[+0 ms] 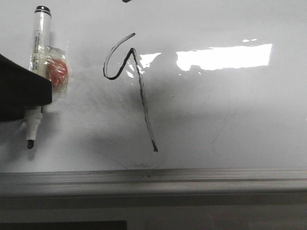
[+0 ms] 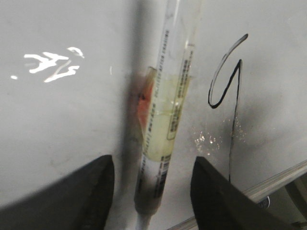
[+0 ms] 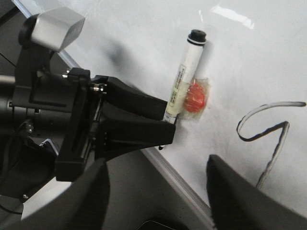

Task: Write number 9 on whiteboard

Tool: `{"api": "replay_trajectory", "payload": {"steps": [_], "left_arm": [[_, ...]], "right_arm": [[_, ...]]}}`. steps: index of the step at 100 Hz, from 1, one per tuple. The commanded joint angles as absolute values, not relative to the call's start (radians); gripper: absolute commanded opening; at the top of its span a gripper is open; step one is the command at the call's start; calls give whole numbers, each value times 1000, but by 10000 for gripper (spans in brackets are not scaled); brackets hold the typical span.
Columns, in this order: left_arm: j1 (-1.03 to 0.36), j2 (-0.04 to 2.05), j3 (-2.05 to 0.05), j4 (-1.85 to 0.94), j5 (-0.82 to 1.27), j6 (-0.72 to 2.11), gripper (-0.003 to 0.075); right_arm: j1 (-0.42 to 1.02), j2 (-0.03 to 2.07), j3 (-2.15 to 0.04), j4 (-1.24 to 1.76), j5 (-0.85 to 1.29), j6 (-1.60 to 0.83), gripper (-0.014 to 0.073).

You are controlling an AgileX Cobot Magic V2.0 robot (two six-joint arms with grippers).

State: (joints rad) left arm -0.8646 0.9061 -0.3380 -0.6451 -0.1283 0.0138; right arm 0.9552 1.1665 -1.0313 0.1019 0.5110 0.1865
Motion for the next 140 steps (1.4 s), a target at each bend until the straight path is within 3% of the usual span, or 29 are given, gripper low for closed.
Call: {"api": "replay_trajectory", "payload": {"steps": [1,14,31,63,95,140], "left_arm": [[-860,861,-360,-643,-177,11,358],[-860,772,-360,-614,-131,43,357],[-860,625,-343,-583,-116,72,309],[-860,448,-269,-548,-116,117,-21],[-860,435,-252,-530,-118,117,-20],[-860,435,-252,-533,-124,117,-20]], "right_arm": [[958,1119,-1057,70,433,184,223],[958,1044,-999,53,376,184,-72],[958,887,-850,-18,229,184,-63],[958,510,-445,-136,-87,184,-63],[958,274,-247,-141,-101,184,-63],[958,265,-227,-141,-92,184,-63]]}}
